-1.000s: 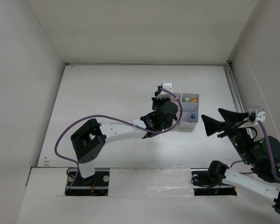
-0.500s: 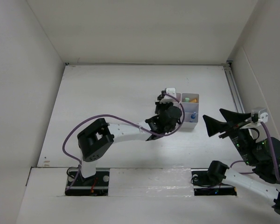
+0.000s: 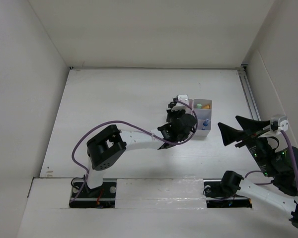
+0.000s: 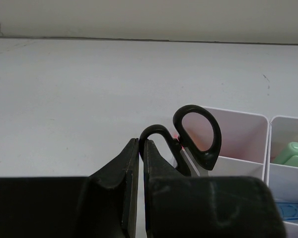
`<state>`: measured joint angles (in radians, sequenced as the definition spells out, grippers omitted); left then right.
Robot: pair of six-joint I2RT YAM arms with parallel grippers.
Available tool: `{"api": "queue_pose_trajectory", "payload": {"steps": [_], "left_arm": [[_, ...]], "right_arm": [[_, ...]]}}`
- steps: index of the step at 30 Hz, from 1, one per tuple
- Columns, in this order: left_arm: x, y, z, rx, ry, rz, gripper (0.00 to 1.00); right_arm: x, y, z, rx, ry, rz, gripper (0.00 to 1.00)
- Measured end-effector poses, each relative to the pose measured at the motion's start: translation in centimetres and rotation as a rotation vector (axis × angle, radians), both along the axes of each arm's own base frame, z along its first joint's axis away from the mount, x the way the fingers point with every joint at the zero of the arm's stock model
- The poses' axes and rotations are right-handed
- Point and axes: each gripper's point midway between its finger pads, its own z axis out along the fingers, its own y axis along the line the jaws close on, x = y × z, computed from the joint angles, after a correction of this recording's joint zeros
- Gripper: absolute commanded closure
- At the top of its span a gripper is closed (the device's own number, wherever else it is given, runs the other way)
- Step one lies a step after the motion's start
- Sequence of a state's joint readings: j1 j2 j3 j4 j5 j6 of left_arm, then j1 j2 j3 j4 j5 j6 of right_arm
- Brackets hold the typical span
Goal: Sort the stationery into containers
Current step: Place the stationery into the container
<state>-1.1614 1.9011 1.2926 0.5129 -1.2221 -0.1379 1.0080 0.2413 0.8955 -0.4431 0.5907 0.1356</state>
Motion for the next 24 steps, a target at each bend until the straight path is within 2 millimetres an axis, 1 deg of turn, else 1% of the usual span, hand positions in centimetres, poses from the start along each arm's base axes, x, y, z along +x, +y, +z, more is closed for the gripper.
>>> {"api": "queue_pose_trajectory", "payload": {"steps": [10, 13, 18, 24], "left_arm": [[-1.6, -1.1, -0.4, -0.019, 0.004, -0.02, 1.0], [-1.9, -1.2, -1.3, -0.009, 0.014, -0.018, 1.0], [-2.2, -1.3, -3.5, 0.029, 0.042, -0.016, 1.0], [-2.3, -1.1, -4.1, 0.03, 0.058, -0.009, 1.0]], "right_arm": [[0.0, 0.0, -0.1, 0.001, 0.003, 0.001, 0.05], [0.0, 0.0, 0.0, 0.003, 0.001, 0.001, 0.05], [-0.2, -0.2, 0.1, 0.01, -0.004, 0.006, 0.06], [-0.3, -0.3, 0.1, 0.014, -0.007, 0.008, 0.06]]}}
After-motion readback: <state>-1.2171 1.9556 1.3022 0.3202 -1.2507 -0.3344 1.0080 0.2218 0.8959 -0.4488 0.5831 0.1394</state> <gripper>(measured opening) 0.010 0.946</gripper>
